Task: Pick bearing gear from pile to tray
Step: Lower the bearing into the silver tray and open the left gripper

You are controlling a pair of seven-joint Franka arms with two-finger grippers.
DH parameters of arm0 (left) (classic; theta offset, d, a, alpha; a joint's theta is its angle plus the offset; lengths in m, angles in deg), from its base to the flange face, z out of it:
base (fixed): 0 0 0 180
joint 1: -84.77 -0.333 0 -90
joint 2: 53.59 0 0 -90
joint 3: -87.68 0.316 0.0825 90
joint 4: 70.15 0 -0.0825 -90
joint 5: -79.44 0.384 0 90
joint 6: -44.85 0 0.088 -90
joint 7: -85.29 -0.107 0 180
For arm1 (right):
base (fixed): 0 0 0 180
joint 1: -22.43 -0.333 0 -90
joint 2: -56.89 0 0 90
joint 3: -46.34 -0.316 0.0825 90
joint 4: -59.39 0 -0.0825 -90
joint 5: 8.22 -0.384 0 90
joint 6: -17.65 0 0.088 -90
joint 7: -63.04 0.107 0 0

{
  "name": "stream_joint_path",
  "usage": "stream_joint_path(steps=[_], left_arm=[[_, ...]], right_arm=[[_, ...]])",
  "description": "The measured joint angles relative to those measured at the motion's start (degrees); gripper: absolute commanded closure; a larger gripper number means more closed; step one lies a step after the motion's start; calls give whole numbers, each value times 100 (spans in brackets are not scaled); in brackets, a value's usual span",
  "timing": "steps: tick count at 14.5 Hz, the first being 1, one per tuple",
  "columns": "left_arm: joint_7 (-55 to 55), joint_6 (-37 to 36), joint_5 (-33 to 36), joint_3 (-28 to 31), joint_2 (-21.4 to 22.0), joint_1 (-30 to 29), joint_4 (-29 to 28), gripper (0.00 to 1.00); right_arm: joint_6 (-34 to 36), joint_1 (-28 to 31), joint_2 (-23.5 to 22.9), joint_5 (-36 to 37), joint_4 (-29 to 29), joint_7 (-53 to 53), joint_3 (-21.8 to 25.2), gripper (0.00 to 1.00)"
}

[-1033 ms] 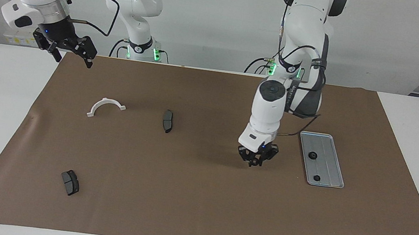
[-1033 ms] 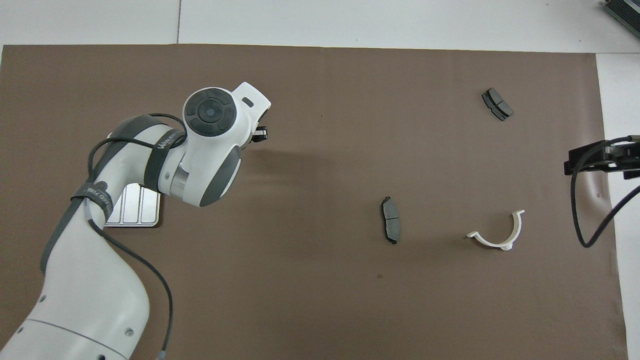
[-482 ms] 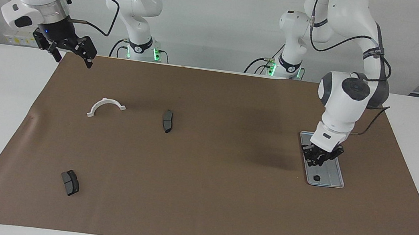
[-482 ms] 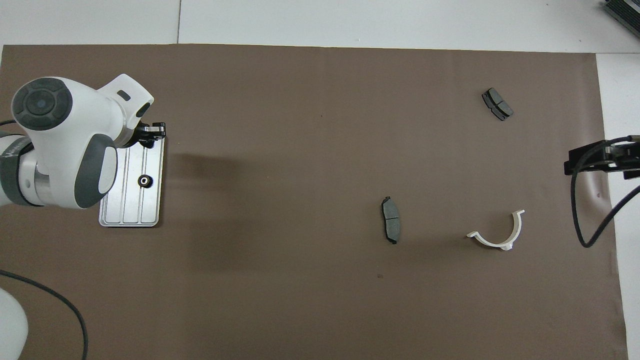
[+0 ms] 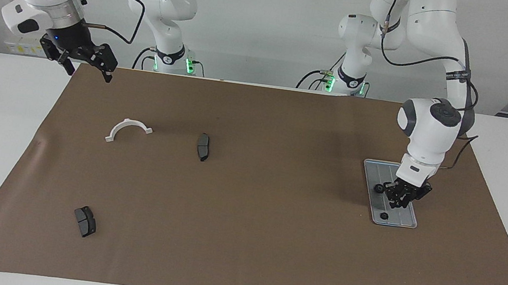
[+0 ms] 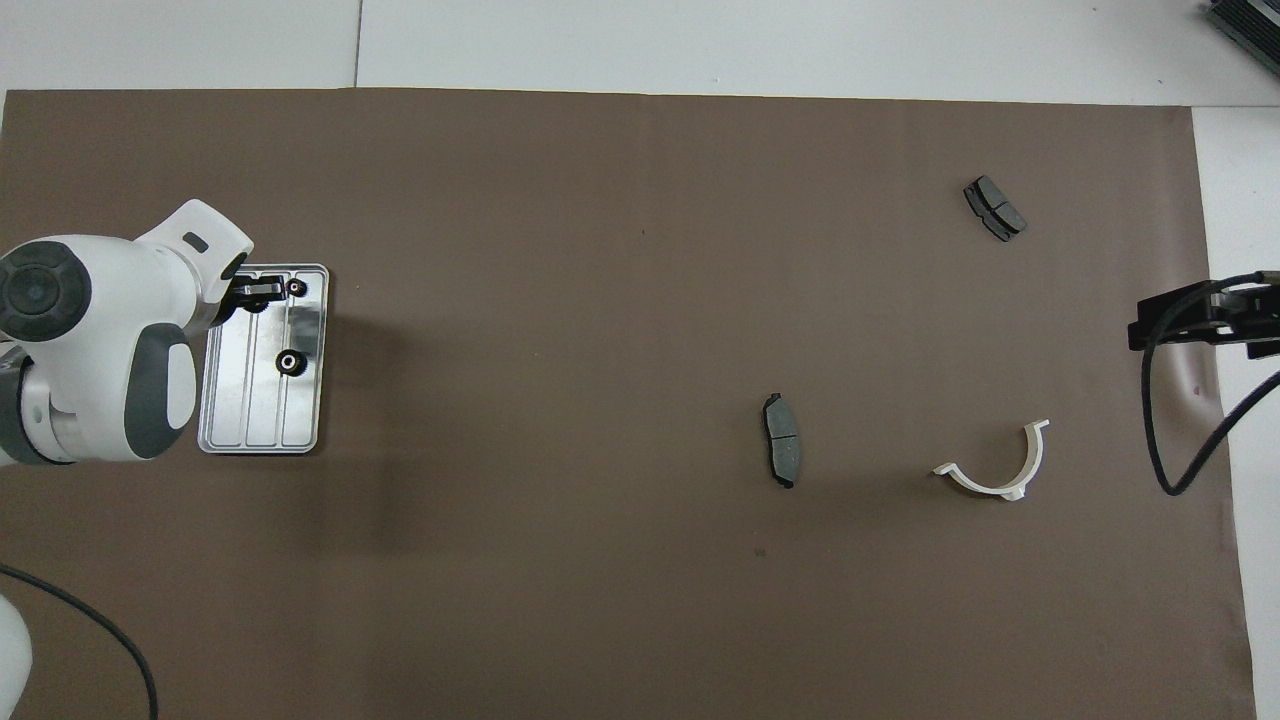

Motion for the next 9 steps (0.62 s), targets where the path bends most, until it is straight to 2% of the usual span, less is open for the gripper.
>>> stream_joint_path(steps=[2, 3, 4, 5, 6, 9], left_arm=[[-78, 314, -1, -3, 0, -74, -246, 71], [-132, 387, -1, -2, 0, -110, -316, 60], [-210, 414, -1, -5, 0, -143, -348, 47], [-266, 423, -1, -5, 0, -170, -363, 27], [-304, 428, -1, -6, 0, -201, -372, 0], [-355, 431, -1, -18, 0, -226, -382, 0]], right_arm=[[0, 0, 0, 0, 0, 0, 0, 0], [0, 0, 0, 0, 0, 0, 0, 0], [0, 0, 0, 0, 0, 0, 0, 0], [0, 0, 0, 0, 0, 0, 0, 0], [0, 0, 0, 0, 0, 0, 0, 0], [0, 0, 0, 0, 0, 0, 0, 0]])
